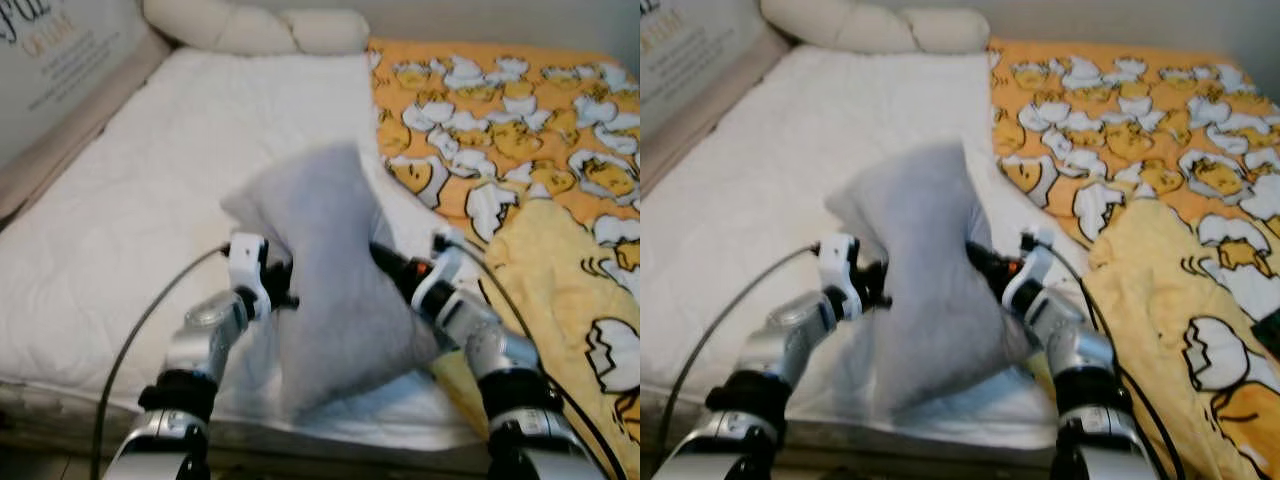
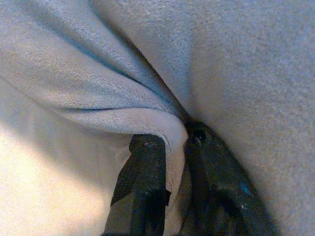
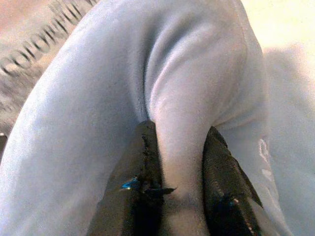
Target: Clean up the room
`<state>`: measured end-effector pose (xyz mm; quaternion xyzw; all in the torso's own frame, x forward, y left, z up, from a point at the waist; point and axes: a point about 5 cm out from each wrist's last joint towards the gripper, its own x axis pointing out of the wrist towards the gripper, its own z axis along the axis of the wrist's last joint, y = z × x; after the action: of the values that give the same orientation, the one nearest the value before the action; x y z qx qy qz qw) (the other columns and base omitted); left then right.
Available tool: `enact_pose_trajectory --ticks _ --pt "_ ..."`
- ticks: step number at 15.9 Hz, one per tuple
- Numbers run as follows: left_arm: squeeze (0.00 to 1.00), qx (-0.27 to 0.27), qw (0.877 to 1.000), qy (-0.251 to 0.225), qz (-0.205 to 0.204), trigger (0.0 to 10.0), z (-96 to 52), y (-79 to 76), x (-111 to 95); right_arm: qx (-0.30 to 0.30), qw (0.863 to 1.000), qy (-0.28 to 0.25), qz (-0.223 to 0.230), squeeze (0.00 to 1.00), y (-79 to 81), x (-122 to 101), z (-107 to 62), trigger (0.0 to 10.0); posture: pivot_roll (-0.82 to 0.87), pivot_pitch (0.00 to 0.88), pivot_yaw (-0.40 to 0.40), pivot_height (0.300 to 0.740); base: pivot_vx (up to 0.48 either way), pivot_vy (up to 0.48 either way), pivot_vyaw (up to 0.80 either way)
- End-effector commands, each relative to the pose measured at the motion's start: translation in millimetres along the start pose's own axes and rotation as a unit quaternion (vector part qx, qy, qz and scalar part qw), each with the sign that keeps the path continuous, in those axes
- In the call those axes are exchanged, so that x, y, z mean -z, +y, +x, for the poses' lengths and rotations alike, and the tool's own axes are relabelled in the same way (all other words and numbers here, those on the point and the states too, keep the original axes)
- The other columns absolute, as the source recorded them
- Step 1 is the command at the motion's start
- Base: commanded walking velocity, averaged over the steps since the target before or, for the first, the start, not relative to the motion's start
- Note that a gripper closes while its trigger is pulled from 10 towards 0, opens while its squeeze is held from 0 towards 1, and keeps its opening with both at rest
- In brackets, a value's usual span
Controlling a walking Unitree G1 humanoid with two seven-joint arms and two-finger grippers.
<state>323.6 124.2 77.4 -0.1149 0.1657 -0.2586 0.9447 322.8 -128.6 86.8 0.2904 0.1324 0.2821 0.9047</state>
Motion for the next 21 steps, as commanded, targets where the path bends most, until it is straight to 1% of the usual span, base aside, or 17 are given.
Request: enact_pose_trajectory --ticks 1,2,3,4,9,10,11,12,13,14,15,16,19,20,21 --pt "0.00 0.044 0.998 -0.030 0.020 0.0 6.0 -21.4 -20.0 -0.030 0.999 -0.013 -0.002 0.00 17.5 -6.7 5.2 0.0 -0.07 0.000 -0.007 0.740 0.000 0.000 0.00" --pt "0.00 0.045 0.997 -0.046 0.034 0.0 1.4 -25.7 -31.2 -0.035 0.999 -0.028 -0.005 0.00 24.5 -11.3 1.3 0.0 -0.07 0.000 -0.009 0.740 0.000 0.000 0.00" --pt "0.00 0.043 0.995 -0.068 0.056 0.0 -8.0 -32.7 -47.8 -0.040 0.998 -0.047 -0.005 0.00 37.5 -17.5 -5.1 0.0 -0.08 0.000 -0.008 0.740 0.000 0.000 0.00" --pt "0.00 0.039 0.994 -0.077 0.066 0.0 -14.4 -36.3 -56.3 -0.042 0.998 -0.052 -0.010 0.00 45.9 -19.2 -9.1 0.0 -0.08 0.000 -0.009 0.740 0.000 0.000 0.00" --pt "0.00 0.029 0.993 -0.074 0.088 0.0 -23.8 -40.4 -63.3 -0.036 0.998 -0.048 -0.014 0.00 55.3 -19.2 -14.7 0.0 -0.07 0.000 -0.012 0.740 0.000 0.000 0.00" --pt "0.00 0.008 0.991 -0.069 0.116 0.0 -29.6 -38.2 -65.4 0.009 0.996 -0.063 -0.055 0.00 51.1 -23.2 -18.3 0.0 -0.08 0.000 -0.012 0.740 0.000 0.000 0.00" --pt "0.00 0.003 0.989 -0.074 0.127 0.0 -31.4 -38.4 -67.2 0.027 0.996 -0.062 -0.060 0.00 48.6 -22.6 -19.5 4.3 -0.08 0.000 -0.012 0.740 0.000 0.000 0.00" --pt "0.00 -0.039 0.986 -0.074 0.147 10.0 -36.6 -36.6 -71.1 0.062 0.994 -0.061 -0.067 0.00 44.1 -20.3 -25.2 10.0 -0.08 0.000 -0.008 0.740 0.000 0.000 0.00" --pt "0.00 -0.046 0.985 -0.074 0.147 10.0 -39.3 -36.2 -71.2 0.080 0.991 -0.075 -0.075 0.00 42.1 -21.0 -29.3 10.0 -0.09 0.000 -0.005 0.740 0.000 0.000 0.00" --pt "0.00 -0.056 0.982 -0.067 0.165 10.0 -42.3 -35.3 -69.4 0.100 0.989 -0.082 -0.076 0.00 39.7 -20.7 -33.2 10.0 -0.09 0.000 -0.005 0.740 0.000 0.000 0.00" --pt "0.00 -0.065 0.980 -0.066 0.176 10.0 -43.1 -34.3 -68.6 0.106 0.988 -0.083 -0.072 0.00 38.8 -20.3 -34.8 10.0 -0.09 0.000 -0.005 0.740 0.000 0.000 0.00" --pt "0.00 -0.073 0.977 -0.066 0.191 10.0 -44.5 -34.5 -65.4 0.116 0.987 -0.087 -0.070 0.00 37.7 -19.3 -39.8 10.0 -0.09 0.000 -0.015 0.740 0.000 0.000 0.00" --pt "0.00 -0.085 0.976 -0.049 0.192 10.0 -46.4 -34.8 -59.3 0.143 0.983 -0.086 -0.075 0.00 34.9 -15.6 -46.9 10.0 -0.10 0.000 0.002 0.740 0.000 0.081 0.00" --pt "0.00 -0.086 0.976 -0.049 0.193 10.0 -46.9 -36.3 -59.3 0.140 0.983 -0.087 -0.078 0.00 36.4 -14.6 -48.7 10.0 -0.10 0.000 0.007 0.740 0.000 0.356 0.00" --pt "0.00 -0.087 0.977 -0.044 0.190 10.0 -47.0 -35.8 -58.8 0.140 0.981 -0.099 -0.092 0.00 37.3 -16.8 -49.3 10.0 -0.10 0.000 0.013 0.740 0.000 0.352 0.00"
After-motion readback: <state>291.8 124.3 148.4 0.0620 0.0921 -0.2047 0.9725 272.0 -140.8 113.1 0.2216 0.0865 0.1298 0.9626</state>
